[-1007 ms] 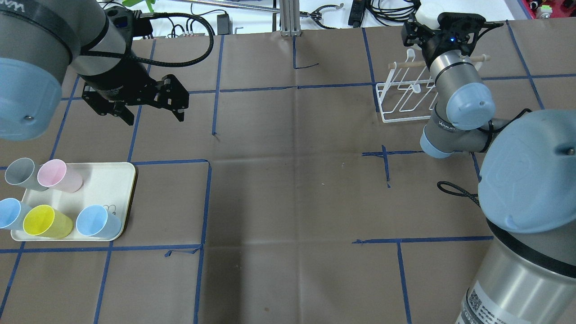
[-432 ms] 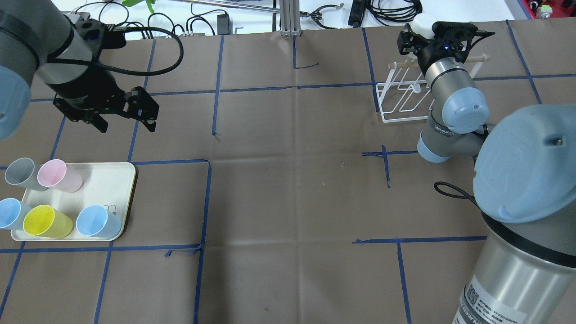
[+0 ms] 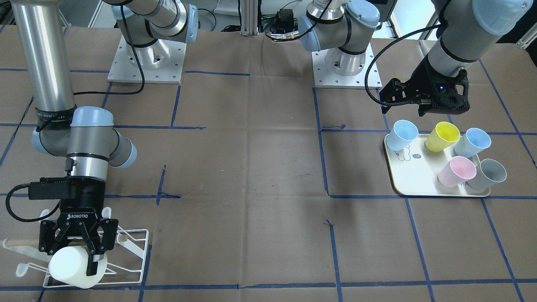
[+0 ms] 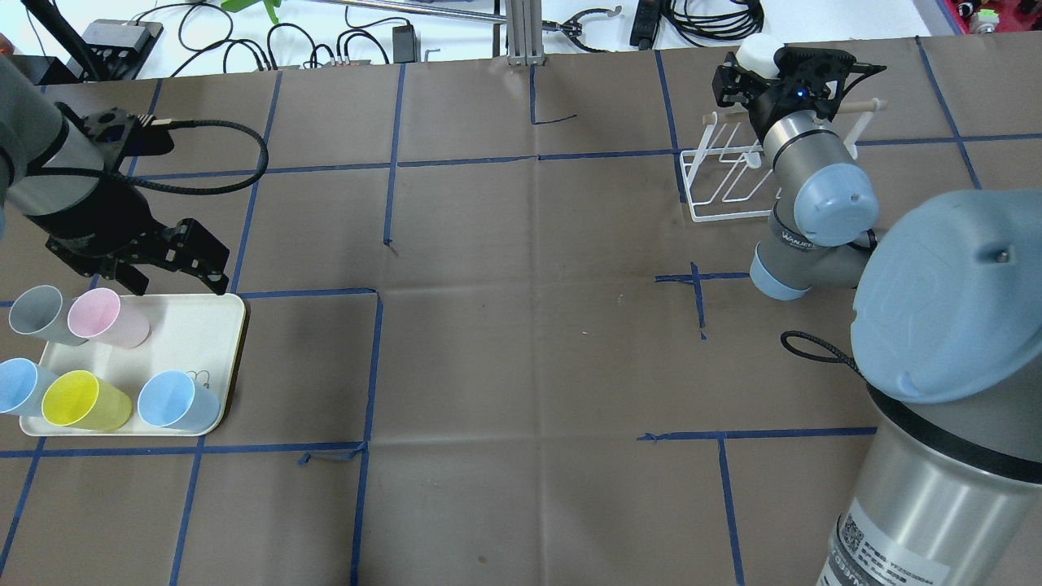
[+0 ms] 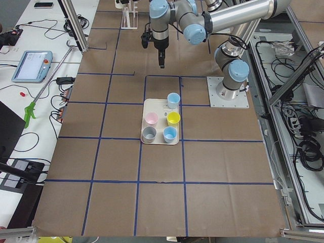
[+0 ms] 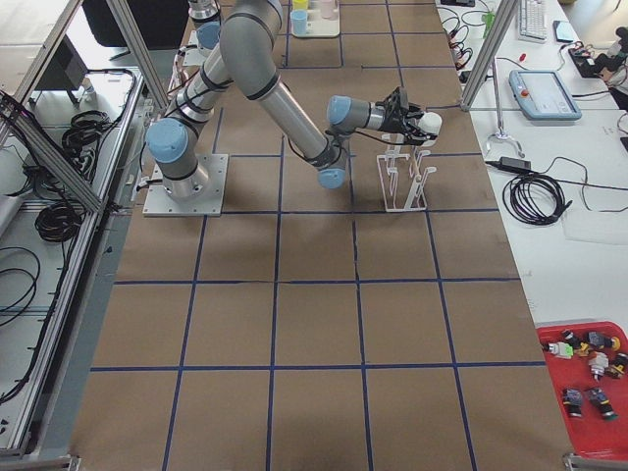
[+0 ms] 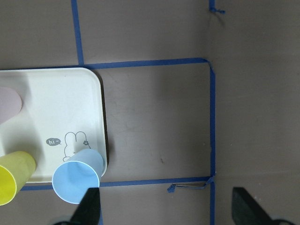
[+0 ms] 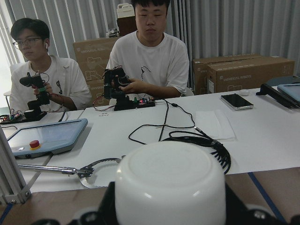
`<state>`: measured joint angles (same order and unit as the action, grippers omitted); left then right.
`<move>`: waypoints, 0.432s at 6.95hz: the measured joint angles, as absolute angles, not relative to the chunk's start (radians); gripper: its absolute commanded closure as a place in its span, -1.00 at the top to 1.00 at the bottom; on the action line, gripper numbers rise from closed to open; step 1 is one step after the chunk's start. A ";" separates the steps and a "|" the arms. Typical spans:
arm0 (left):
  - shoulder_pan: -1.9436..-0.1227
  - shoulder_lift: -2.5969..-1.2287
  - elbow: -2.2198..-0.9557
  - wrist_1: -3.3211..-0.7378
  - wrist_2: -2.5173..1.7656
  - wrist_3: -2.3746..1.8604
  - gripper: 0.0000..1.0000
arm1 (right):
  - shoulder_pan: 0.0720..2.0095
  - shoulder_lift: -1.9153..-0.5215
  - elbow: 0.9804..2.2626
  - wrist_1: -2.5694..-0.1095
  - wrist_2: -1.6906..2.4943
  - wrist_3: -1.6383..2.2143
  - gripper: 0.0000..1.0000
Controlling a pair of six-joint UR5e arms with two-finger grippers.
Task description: Transfer IKEA cup to right arm and place on rack
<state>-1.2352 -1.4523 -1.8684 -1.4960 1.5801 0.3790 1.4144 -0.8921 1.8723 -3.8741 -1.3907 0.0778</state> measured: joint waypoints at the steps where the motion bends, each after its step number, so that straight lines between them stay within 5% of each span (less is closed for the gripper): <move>1: -1.175 -1.428 -1.924 -1.481 1.580 0.436 0.95 | 1.416 -0.892 1.874 -3.873 -1.387 0.078 0.99; 3: -1.047 -1.353 -2.040 -1.469 1.580 0.547 0.95 | 1.417 -0.893 1.875 -3.872 -1.391 0.080 0.99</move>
<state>-1.0475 -1.3532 -2.0404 -1.4690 1.5800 0.5474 1.4172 -0.8933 1.8754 -3.8719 -1.3910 0.0802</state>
